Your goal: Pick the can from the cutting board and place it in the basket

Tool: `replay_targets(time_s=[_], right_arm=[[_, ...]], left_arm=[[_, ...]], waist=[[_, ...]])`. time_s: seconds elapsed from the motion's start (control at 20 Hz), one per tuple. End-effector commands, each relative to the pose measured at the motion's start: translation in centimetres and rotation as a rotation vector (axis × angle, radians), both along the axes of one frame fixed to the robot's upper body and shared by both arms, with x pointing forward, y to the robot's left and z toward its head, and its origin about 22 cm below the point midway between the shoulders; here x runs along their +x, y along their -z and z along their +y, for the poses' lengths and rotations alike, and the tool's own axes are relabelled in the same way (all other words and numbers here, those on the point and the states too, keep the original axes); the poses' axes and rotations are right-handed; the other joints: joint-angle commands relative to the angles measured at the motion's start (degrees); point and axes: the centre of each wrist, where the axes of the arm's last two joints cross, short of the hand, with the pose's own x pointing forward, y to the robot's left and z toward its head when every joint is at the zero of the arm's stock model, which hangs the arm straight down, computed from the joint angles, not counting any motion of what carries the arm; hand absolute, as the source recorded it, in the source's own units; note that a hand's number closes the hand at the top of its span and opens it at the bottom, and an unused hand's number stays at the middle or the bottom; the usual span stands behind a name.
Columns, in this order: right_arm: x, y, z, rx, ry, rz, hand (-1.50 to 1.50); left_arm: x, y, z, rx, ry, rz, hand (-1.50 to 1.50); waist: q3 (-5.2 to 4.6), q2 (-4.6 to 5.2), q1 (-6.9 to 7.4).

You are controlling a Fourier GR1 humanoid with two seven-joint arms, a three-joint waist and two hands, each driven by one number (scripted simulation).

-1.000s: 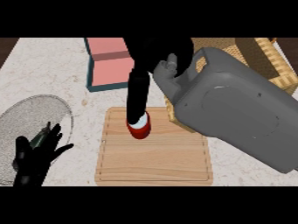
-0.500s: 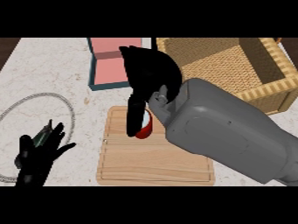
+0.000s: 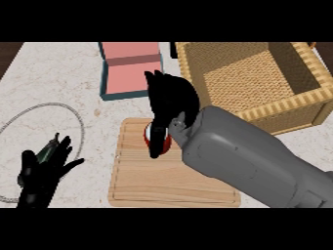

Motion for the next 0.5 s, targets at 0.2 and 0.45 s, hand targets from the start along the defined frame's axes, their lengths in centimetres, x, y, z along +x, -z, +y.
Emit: replay_targets(time_s=[0.2,0.45], right_arm=[[-1.2,3.9,0.9,-0.066,0.09,0.045,-1.5],[-1.6,5.7,0.7,-0.056,0.107,0.034,-1.5]], left_arm=[[0.2,-0.2,-0.2,0.014,0.008,0.059,0.0],[-2.3,1.8,-0.1,0.002,0.007,0.083,0.0]], waist=[[-0.32,0.27,0.2],[-0.33,0.25,0.32]])
